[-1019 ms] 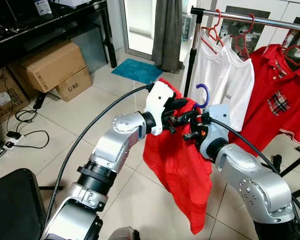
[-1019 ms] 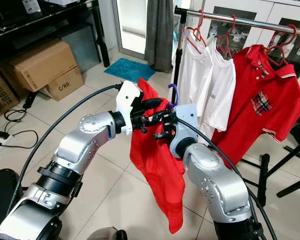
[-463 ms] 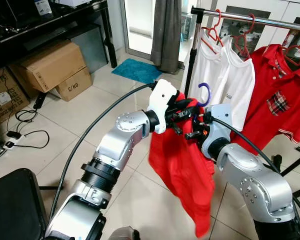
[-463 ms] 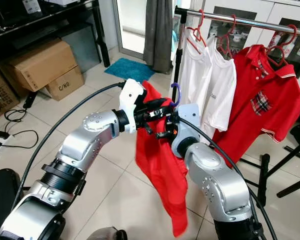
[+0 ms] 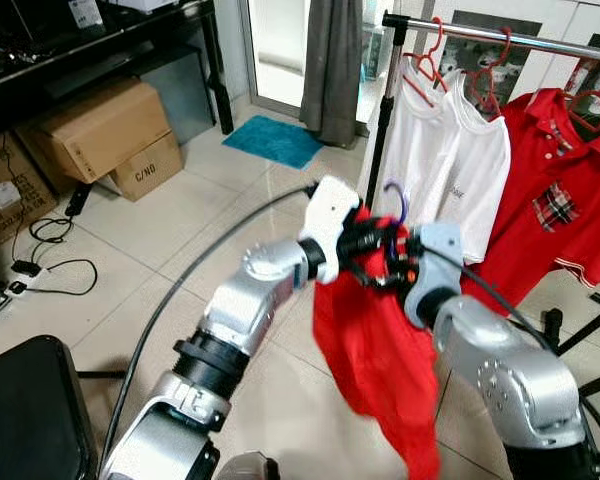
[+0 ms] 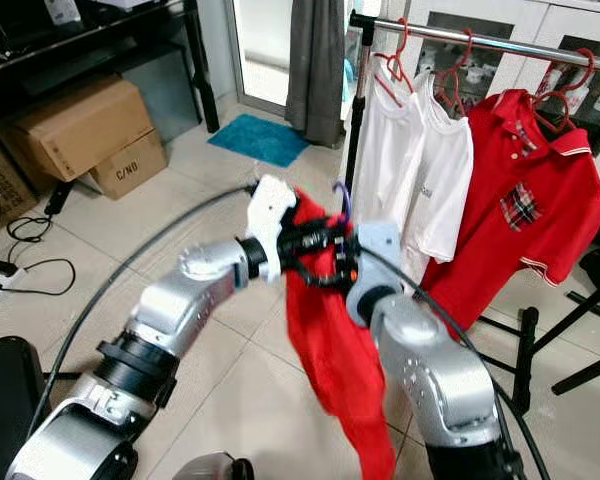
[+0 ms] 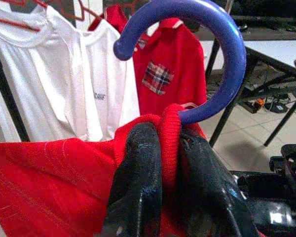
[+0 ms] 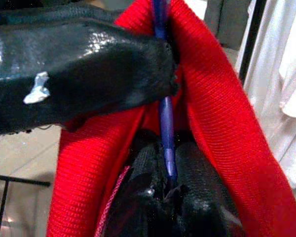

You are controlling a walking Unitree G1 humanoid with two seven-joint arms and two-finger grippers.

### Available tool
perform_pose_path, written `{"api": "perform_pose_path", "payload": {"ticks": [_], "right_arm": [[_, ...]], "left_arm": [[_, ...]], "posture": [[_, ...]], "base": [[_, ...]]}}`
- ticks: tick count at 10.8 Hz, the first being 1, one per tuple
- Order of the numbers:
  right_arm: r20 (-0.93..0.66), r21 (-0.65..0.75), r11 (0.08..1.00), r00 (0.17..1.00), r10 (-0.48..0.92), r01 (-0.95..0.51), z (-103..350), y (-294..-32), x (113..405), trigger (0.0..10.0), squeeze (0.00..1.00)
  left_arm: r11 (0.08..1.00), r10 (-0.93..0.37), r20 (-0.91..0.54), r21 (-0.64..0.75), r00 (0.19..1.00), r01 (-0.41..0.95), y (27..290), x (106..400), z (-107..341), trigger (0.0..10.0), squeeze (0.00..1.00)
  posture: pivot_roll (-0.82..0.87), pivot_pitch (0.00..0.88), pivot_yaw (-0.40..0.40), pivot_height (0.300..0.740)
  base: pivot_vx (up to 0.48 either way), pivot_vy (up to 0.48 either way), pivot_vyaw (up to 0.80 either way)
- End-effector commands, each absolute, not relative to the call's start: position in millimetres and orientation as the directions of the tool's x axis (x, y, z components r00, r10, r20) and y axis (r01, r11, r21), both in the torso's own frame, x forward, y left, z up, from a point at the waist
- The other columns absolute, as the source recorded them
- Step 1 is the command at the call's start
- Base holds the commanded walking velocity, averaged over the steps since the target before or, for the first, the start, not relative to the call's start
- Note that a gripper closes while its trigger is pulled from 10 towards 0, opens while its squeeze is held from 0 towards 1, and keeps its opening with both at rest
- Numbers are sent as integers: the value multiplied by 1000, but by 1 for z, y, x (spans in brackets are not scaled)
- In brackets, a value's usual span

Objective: Hang hanger

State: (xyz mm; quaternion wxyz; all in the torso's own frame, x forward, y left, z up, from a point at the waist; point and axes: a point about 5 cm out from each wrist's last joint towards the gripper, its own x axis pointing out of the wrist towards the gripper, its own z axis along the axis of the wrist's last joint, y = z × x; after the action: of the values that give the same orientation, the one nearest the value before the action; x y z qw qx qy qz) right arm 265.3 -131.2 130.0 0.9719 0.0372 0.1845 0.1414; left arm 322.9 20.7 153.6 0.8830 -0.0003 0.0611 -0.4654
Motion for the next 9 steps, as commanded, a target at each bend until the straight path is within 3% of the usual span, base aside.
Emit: {"api": "perform_pose_path", "payload": {"ticks": [1,3,6,8,9], "right_arm": [[-373,107,986,915,157,-126,126,-161,258,0,0],[-371,121,986,916,153,-116,125,-163,256,0,0],[-410,124,991,907,99,-52,115,-181,248,0,0],[-411,131,991,908,85,-33,114,-185,248,0,0],[-378,154,987,921,97,-41,120,-182,252,0,0]], "left_arm": [[840,-538,-130,-2,833,542,84,350,153,0,0],[814,-574,-149,-3,805,580,77,347,148,0,0],[877,-468,-157,38,869,479,105,359,151,0,0],[851,-514,-152,35,844,525,110,357,153,0,0],[706,-706,-126,-42,697,707,104,343,153,0,0]], "posture": [[43,21,52,740],[36,21,53,740],[38,24,52,740],[39,24,52,740],[38,25,52,740]], "base": [[0,0,0],[0,0,0],[0,0,0],[0,0,0],[0,0,0]]}}
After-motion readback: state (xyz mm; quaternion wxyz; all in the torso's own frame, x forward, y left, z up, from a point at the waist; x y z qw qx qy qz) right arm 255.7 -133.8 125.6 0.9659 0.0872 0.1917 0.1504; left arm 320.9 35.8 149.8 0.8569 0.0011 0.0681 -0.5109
